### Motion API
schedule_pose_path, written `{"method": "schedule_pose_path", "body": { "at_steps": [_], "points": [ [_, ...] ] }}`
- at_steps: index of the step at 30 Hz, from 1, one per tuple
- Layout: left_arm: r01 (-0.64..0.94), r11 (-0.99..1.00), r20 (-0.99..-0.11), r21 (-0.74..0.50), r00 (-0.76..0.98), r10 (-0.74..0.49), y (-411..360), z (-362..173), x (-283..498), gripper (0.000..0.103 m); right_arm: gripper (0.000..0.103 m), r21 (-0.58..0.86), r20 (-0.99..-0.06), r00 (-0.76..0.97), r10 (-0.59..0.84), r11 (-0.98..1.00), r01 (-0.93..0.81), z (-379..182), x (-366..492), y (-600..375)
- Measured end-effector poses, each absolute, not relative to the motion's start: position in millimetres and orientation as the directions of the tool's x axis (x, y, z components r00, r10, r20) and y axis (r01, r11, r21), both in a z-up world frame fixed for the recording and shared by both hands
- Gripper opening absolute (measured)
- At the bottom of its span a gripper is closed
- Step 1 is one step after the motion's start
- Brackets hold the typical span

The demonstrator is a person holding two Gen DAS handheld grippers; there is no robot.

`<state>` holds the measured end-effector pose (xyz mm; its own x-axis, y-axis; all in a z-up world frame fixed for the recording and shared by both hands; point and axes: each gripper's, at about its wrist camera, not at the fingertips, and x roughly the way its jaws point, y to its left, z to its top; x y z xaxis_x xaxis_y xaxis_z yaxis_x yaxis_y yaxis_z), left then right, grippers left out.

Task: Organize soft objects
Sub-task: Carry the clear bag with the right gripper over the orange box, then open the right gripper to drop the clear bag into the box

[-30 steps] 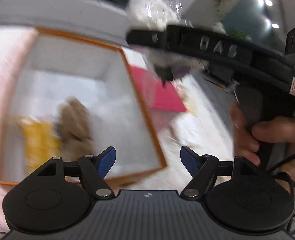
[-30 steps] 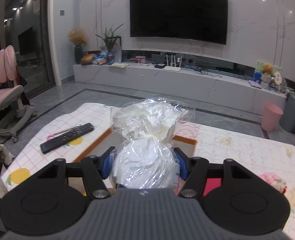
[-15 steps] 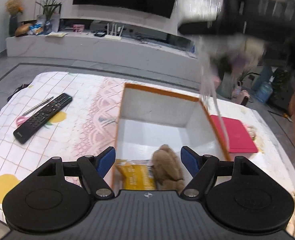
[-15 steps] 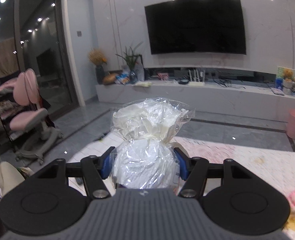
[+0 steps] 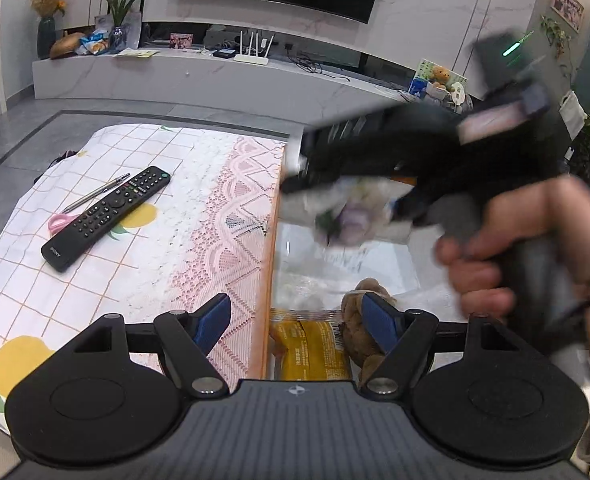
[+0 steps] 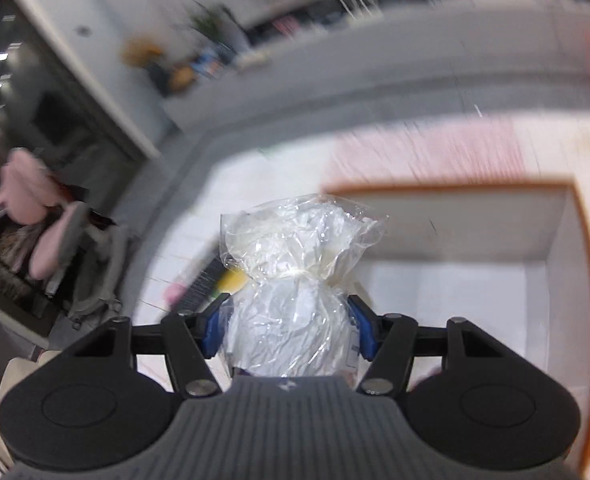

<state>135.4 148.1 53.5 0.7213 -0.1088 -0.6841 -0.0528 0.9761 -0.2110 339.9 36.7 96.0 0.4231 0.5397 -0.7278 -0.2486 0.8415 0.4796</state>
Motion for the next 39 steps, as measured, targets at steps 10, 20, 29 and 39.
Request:
{"method": "schedule_pose_path", "body": {
  "at_steps": [10,20,29,39],
  "points": [
    [-0.109,0.961,-0.686,-0.255,0.720,-0.101,162,49,139,0.087,0.062,0.364,-0.832,0.380,0.405,0.914,-0.176,36,367,47],
    [-0.130,0.957,-0.681,-0.258,0.727,-0.085,165,55,135,0.087,0.074,0.339,-0.836,0.384,0.392,0.919,-0.201,36,360,47],
    [-0.079,0.979,-0.644,-0.189,0.762,-0.063,141,70,129,0.087,0.095,0.224,-0.792,0.494,0.359,0.923,-0.312,75,341,38],
    [0.050,0.986,-0.604,-0.156,0.786,-0.135,92,95,114,0.087,0.098,0.104,-0.694,0.627,0.352,0.912,-0.397,140,308,-13]
  ]
}}
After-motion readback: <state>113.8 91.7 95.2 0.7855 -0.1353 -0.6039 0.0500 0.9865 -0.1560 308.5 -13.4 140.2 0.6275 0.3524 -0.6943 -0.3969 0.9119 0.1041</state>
